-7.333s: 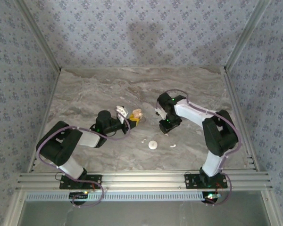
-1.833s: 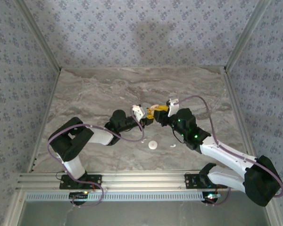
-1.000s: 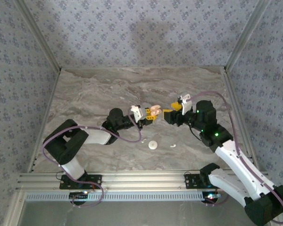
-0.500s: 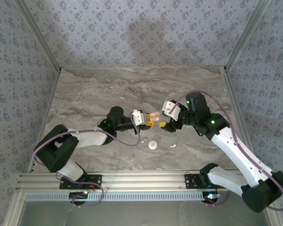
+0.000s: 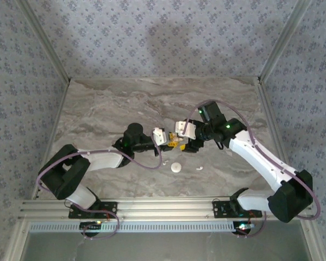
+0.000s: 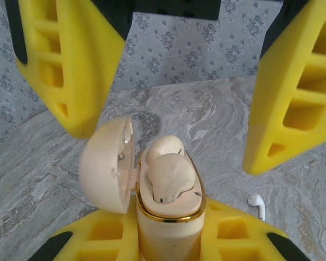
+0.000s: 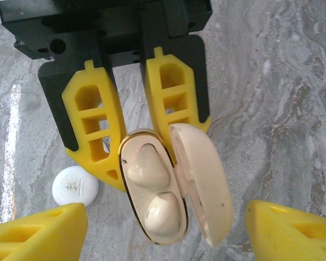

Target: Insert wireless bluetooth earbuds into charging case

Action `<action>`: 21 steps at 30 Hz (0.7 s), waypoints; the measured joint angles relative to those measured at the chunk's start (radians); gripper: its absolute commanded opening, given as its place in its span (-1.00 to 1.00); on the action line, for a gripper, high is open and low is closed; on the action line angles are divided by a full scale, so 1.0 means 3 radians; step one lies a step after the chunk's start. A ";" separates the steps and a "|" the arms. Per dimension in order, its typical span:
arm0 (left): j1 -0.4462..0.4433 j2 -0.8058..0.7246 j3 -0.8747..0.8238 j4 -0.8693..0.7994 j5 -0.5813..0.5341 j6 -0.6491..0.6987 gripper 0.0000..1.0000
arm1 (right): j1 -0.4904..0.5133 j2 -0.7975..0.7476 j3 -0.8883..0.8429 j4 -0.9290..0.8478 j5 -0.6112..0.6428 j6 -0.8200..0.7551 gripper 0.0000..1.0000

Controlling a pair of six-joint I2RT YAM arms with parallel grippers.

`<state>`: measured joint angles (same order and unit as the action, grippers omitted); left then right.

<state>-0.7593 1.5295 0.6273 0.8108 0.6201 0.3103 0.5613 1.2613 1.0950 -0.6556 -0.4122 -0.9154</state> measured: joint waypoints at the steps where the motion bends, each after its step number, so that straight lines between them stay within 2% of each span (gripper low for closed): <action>1: 0.0000 -0.0006 0.0000 -0.0001 0.0000 0.0000 -0.65 | 0.0010 0.0013 0.0000 -0.0008 -0.0010 -0.0009 0.49; 8: -0.0001 -0.0019 -0.0010 -0.0001 -0.0022 -0.0004 -0.66 | 0.0032 -0.0033 -0.0023 -0.0014 -0.0079 -0.0058 0.24; 11: 0.0000 -0.0020 -0.0015 0.0001 -0.0037 -0.0019 -0.65 | 0.0042 -0.0278 -0.0186 0.0022 -0.0188 -0.0067 0.15; 14: -0.0027 -0.0038 -0.0031 0.0000 -0.0067 -0.0060 -0.65 | 0.0029 -0.0657 -0.0450 0.0090 -0.0324 -0.0011 0.14; 17: 0.0009 -0.0038 -0.0025 -0.0028 -0.0159 -0.0165 -0.64 | 0.0010 -0.1115 -0.0809 0.0240 -0.0375 0.0219 0.14; 21: 0.0025 -0.0004 0.0116 -0.0200 -0.0189 -0.0507 -0.63 | -0.0182 -0.1525 -0.1251 0.0748 -0.0252 0.0989 0.14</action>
<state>-0.7517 1.5284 0.6621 0.7509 0.5632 0.1581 0.5068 0.8040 0.7197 -0.4313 -0.4877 -0.6186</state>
